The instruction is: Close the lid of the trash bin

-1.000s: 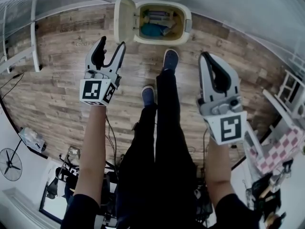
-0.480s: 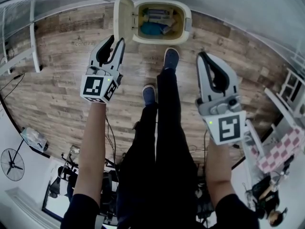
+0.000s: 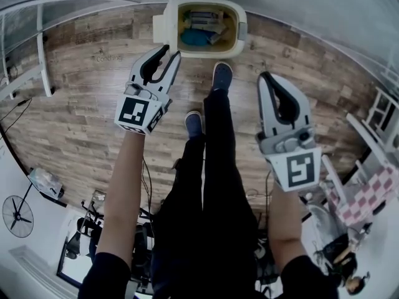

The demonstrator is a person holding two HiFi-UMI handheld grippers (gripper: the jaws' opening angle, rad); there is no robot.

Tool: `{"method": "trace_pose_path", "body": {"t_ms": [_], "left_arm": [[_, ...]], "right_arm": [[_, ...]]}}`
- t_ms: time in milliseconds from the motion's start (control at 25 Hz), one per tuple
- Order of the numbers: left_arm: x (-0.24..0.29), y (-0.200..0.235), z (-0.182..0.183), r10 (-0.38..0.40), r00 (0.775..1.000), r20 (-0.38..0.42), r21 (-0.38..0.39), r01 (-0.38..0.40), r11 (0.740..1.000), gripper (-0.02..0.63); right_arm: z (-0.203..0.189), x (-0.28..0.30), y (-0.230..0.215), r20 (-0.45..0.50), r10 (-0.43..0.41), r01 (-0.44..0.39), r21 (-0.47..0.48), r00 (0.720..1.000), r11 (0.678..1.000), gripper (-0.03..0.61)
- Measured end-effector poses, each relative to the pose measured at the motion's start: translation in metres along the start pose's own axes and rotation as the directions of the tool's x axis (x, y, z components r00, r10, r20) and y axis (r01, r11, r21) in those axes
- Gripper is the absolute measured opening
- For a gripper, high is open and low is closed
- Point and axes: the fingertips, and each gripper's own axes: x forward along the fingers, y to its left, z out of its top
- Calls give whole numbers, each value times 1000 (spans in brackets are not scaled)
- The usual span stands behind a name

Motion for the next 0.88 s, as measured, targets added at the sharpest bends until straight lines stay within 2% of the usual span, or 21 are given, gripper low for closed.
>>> {"method": "trace_pose_path", "body": {"t_ms": [120,440,520,640,880], "left_arm": [[12,-10,-2,-36,999,-6,7,36,999,112],[48,-42,-11,-98,994,-51,82,102,991,117],[55,-50,-17,-123,991,-59,57,126,990,111],[64,-58,-25,-157,986,-58,-19,156,988,103],[89,-71,-38,-211,976,-57,-14,211,977,98]], "right_arm": [[1,-1,-3,16,-2,1,30,1000,1000,5],[-8,-6,-7,-9,-18,19,18,1000,1000,5],[-9,-5,-8,-13,-24,24,17,1000,1000,5],[-11,-5,-10,-18,-26,26,24,1000,999,5],[-21,1,-19,-30,-55,56,47,998,997,5]]}}
